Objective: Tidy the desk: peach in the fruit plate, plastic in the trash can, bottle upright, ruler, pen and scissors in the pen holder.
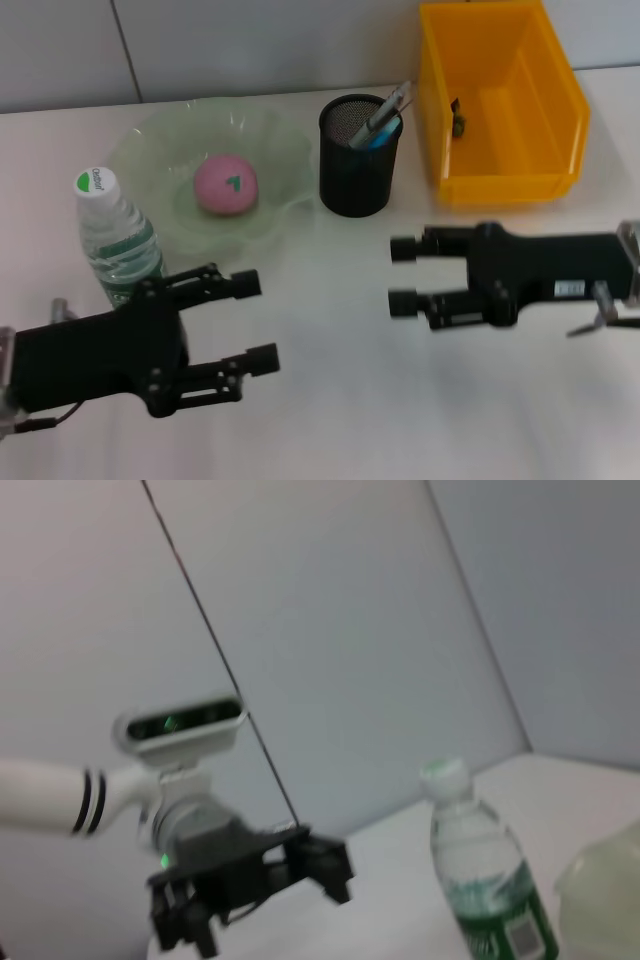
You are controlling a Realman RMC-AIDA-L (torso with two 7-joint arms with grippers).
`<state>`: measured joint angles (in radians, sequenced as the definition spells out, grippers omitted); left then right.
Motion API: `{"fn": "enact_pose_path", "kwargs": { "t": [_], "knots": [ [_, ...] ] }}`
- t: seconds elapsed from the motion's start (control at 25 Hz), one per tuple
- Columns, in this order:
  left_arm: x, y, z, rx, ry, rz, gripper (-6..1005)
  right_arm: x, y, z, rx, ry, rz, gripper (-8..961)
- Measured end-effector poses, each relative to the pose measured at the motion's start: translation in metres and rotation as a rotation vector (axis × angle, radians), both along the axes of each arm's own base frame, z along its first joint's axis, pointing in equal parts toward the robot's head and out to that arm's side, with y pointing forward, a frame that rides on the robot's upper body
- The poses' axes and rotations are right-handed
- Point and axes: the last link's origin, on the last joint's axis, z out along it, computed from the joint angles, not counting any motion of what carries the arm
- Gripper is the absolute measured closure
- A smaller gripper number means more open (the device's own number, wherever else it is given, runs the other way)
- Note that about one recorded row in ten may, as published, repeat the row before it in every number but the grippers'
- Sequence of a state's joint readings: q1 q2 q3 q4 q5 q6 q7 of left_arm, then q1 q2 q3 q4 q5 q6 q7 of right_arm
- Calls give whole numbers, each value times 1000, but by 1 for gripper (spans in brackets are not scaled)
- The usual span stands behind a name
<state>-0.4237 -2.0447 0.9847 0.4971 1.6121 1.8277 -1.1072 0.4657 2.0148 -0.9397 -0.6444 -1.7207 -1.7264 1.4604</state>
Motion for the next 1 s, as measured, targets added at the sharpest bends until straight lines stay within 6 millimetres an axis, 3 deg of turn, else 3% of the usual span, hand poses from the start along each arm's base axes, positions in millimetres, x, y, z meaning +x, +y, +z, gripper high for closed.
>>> {"fn": "enact_pose_path", "kwargs": {
  "t": [0.36,1.0],
  "knots": [
    [-9,13,-11,-48,111,63,236,25,-15,-13,-55,-94,4,170],
    [-18,14,-13,-64,136,129,237,27,-14,-20,-71,-139,7,170]
  ]
}}
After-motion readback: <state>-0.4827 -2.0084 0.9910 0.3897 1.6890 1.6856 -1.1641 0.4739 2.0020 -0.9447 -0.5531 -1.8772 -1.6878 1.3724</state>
